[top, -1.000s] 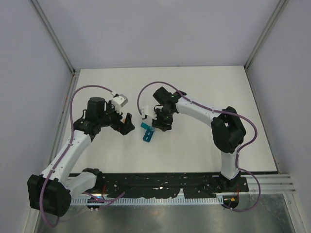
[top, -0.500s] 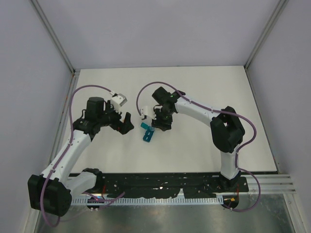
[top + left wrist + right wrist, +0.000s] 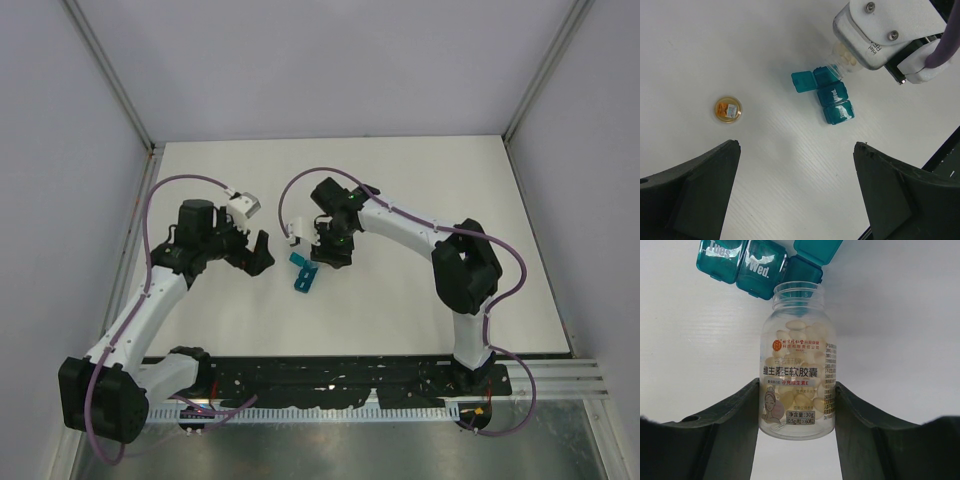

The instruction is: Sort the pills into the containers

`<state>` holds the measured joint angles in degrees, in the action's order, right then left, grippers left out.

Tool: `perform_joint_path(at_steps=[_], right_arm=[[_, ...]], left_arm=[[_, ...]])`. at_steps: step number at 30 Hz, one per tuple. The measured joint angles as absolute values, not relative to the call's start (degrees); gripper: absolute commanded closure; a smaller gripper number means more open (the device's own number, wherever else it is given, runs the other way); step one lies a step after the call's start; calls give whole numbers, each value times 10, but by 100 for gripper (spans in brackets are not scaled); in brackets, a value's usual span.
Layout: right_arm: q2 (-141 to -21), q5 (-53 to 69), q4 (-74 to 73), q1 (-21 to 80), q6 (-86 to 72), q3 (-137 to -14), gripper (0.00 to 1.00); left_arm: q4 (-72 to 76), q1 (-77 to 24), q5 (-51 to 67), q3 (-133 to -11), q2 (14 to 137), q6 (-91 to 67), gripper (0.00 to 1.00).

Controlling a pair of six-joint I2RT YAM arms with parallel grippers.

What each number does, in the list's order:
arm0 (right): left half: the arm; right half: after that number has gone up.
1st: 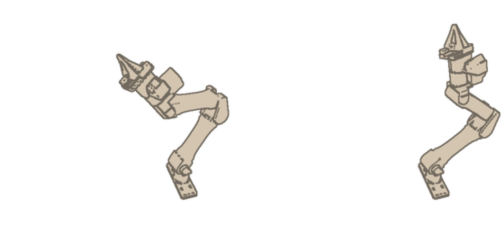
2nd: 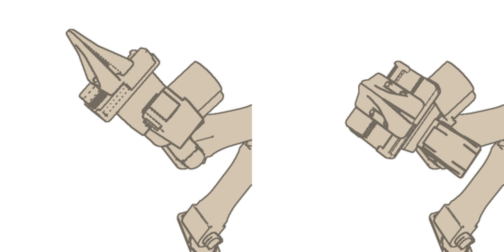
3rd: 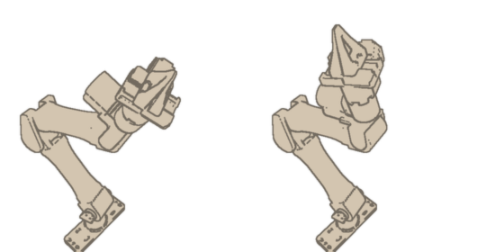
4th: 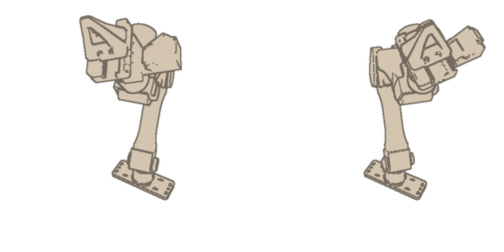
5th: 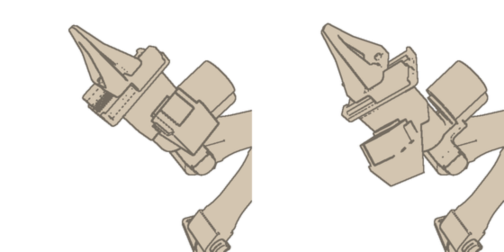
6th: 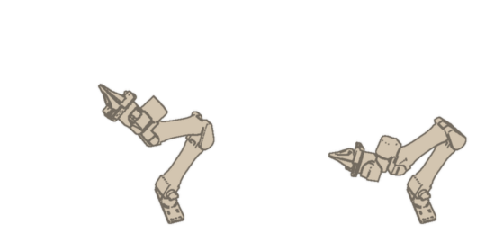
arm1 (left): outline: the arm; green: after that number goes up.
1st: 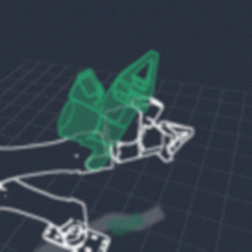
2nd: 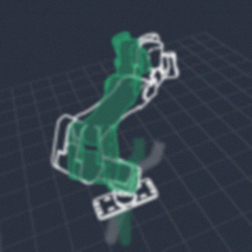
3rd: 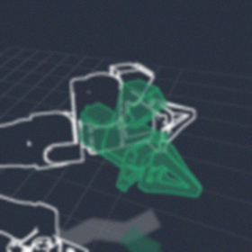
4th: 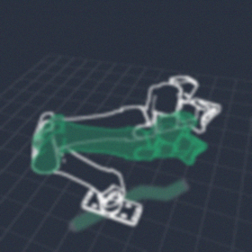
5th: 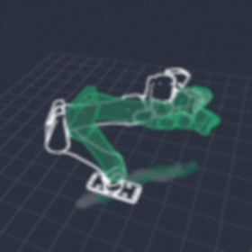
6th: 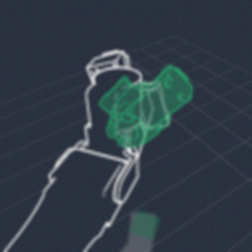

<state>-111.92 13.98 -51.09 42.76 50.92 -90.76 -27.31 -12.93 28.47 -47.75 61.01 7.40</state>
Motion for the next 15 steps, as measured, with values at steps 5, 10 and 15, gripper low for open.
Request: perform_joint_path(at_steps=[5,10,15], right_arm=[[-1119,137,-515,429,509,-908,95],[-1123,134,-520,432,510,-912,94],[-1126,131,-522,435,511,-914,94]], left_arm=[[-273,-126,284,-477,610,71,0],[-273,-123,284,-477,610,64,0],[-273,-122,285,-477,610,64,1]])
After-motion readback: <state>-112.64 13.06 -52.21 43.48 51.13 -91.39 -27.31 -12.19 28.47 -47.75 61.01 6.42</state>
